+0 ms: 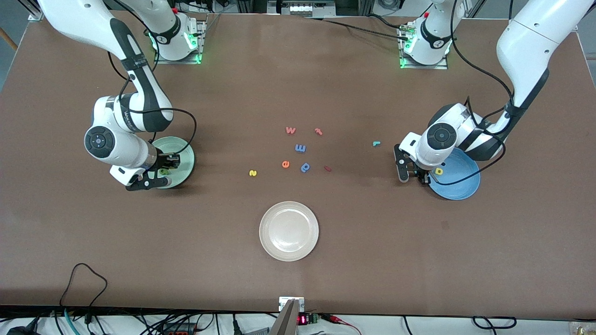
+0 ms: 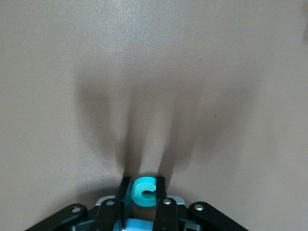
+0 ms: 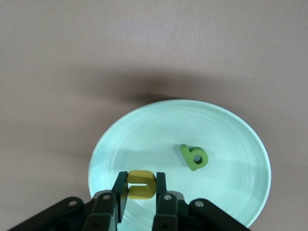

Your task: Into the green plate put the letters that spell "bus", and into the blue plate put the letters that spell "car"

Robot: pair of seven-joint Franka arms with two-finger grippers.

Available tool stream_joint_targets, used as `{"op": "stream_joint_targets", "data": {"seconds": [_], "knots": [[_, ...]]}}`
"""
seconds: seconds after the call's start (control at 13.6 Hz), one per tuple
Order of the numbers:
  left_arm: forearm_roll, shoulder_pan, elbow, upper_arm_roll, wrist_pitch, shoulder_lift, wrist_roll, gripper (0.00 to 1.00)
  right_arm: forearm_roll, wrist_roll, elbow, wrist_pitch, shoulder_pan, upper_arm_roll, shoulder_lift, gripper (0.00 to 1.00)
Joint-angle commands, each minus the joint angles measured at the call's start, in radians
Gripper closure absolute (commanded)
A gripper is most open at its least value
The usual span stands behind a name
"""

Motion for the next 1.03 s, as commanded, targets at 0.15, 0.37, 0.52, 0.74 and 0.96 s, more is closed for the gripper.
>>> {"op": "stream_joint_targets", "data": {"seconds": [0.15, 0.37, 0.52, 0.74, 0.96], "knots": [[0.015, 0.018, 0.013, -0.100, -0.049, -0.015, -0.006, 0.87, 0.012, -0.024, -0.004, -0.001, -0.001, 0.014, 0.000, 0.12], [-0.003, 0.050, 0.080, -0.188, -0.189, -0.023, -0.015, 0.87, 0.016, 0.002, 0.009, 0.010, 0.037, 0.016, -0.007, 0.16], [-0.006, 0.110, 0.137, -0.229, -0.353, -0.027, -0.023, 0.86, 0.045, 0.071, 0.038, 0.033, 0.106, 0.016, 0.002, 0.23], [0.000, 0.225, 0.156, -0.229, -0.427, -0.024, -0.012, 0.83, 0.094, 0.190, 0.097, 0.038, 0.177, 0.014, 0.025, 0.39], [0.001, 0.271, 0.127, -0.226, -0.390, -0.014, -0.029, 0.29, 0.120, 0.328, 0.128, 0.062, 0.237, 0.014, 0.068, 0.49]]}}
